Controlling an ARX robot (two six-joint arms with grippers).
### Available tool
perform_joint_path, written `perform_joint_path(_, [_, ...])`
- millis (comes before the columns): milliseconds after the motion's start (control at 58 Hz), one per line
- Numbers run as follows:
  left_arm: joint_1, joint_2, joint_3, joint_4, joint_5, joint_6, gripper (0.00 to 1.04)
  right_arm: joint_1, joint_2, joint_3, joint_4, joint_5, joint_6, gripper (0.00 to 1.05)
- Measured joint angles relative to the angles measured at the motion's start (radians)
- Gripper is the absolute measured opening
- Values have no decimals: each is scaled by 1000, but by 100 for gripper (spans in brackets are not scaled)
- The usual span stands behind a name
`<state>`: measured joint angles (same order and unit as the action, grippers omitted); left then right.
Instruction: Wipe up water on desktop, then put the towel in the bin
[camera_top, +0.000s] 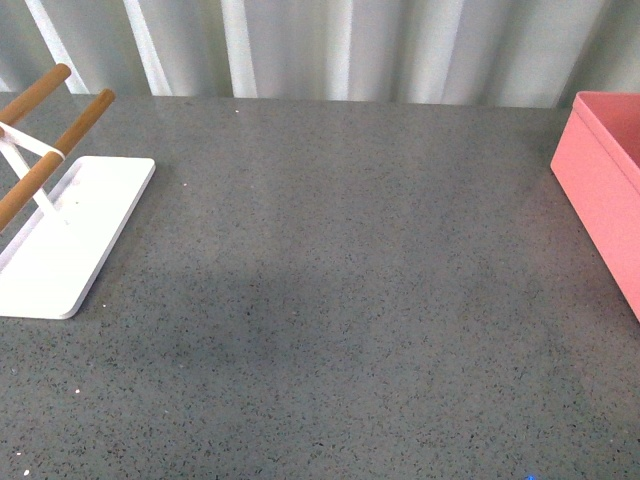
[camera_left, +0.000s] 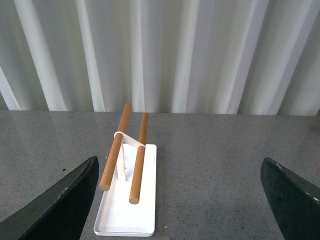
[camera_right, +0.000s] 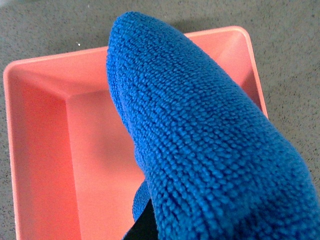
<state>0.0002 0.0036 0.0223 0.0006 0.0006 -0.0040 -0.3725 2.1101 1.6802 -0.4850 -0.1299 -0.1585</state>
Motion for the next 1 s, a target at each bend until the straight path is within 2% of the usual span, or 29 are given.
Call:
perform_joint_path(293, [0,0,0,0,0,0,98,1,74,14,-29,14,-80,4])
perform_joint_path(397, [0,0,0,0,0,0,98,4,79,-34,-2,59,-139,5])
perform_joint_path(569, [0,0,0,0,0,0,98,-23,100,-111,31,126,-201,43])
perform_joint_path(915, [0,0,0,0,0,0,98,-33,94,-58,-6,66,-222,93])
perform_joint_path(966, [0,0,0,0,0,0,98,-27,87,-38,-15,51,-220,99])
perform_joint_path(1001, [0,0,0,0,0,0,98,-23,76,-20,-24,41,-221,99])
